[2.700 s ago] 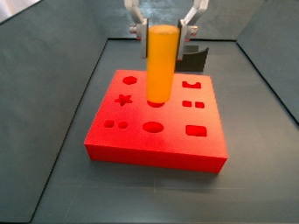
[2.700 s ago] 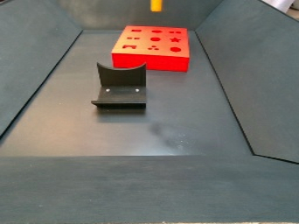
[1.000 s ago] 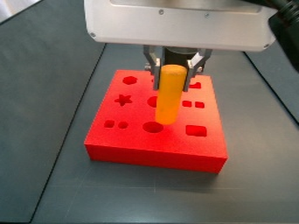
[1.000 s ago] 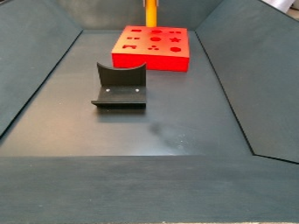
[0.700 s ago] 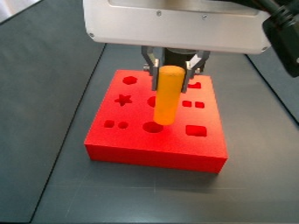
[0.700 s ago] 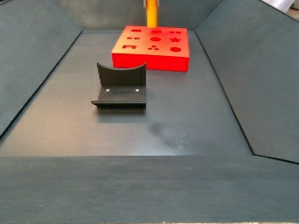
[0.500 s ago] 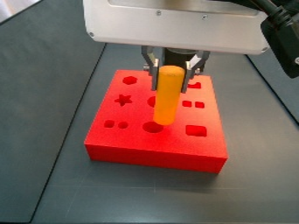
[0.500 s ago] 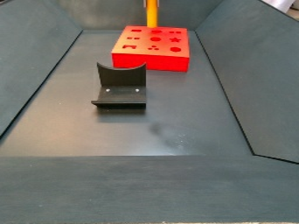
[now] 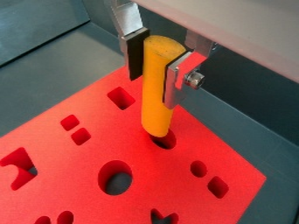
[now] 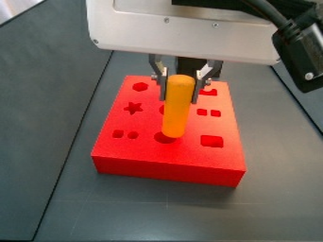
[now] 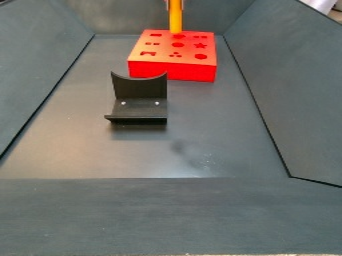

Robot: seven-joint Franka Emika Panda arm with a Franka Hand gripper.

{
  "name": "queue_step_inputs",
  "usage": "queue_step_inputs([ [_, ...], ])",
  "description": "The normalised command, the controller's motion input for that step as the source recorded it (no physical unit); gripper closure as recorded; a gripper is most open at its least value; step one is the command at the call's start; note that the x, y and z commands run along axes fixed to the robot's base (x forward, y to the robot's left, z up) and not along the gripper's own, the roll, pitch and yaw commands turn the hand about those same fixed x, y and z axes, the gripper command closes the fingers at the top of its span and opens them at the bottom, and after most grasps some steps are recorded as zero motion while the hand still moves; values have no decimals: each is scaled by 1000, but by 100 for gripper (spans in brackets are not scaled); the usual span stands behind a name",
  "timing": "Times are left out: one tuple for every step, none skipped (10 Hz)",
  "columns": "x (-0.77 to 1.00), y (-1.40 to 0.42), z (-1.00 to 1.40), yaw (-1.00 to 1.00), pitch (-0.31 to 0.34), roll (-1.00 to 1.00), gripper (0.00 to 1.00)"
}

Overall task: Pick up the oval object. Move up. Place the oval object on the fixture. Regrasp the oval object. Move to above the board. Insert the oval object.
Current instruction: Insert the oval object.

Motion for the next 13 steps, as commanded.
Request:
queue_step_inputs([
  [0, -66, -51, 0, 0, 84, 100],
  [0, -40, 0, 0, 0, 47, 100],
  [0, 0, -29, 0, 0, 19, 100],
  [-40, 31, -131, 0, 0, 43, 100],
  [-51, 40, -140, 0, 0, 63, 100],
  [-23, 0, -71, 0, 0, 39, 100],
  [0, 0, -17, 0, 0, 0, 100],
  [0, 0, -109, 0, 0, 34, 100],
  [0, 0, -100, 0, 0, 34, 100],
  [0, 0, -77, 0, 0, 26, 100],
  [0, -9, -94, 0, 0, 39, 100],
  [0, -97, -123, 0, 0, 83, 100],
  [0, -151, -111, 0, 0, 103, 100],
])
